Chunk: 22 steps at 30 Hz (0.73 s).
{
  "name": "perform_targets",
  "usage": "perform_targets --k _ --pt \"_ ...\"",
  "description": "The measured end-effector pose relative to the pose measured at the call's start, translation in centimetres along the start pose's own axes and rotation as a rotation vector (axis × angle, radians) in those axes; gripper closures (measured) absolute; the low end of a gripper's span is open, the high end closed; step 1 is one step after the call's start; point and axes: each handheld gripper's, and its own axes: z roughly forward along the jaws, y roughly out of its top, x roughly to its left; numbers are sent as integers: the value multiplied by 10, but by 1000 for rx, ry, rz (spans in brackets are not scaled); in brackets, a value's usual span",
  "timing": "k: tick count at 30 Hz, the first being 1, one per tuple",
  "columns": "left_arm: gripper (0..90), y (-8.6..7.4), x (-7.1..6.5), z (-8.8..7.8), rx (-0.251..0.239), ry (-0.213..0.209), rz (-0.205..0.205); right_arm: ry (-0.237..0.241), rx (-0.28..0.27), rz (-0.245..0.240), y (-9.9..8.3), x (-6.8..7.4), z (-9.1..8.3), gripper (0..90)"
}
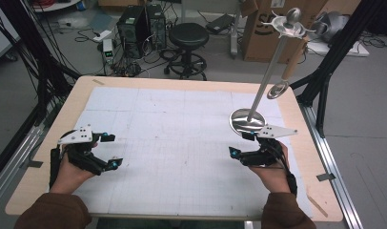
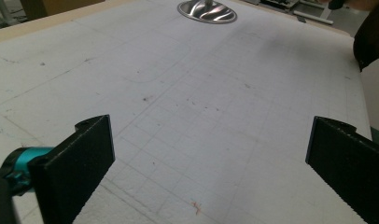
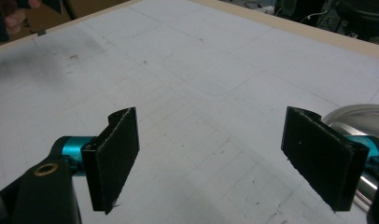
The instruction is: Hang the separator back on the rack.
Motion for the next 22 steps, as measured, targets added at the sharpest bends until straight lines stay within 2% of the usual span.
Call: perform_targets --k 22 --pt "17 1 0 -1 -8 7 -3 1 12 1 0 0 2 183"
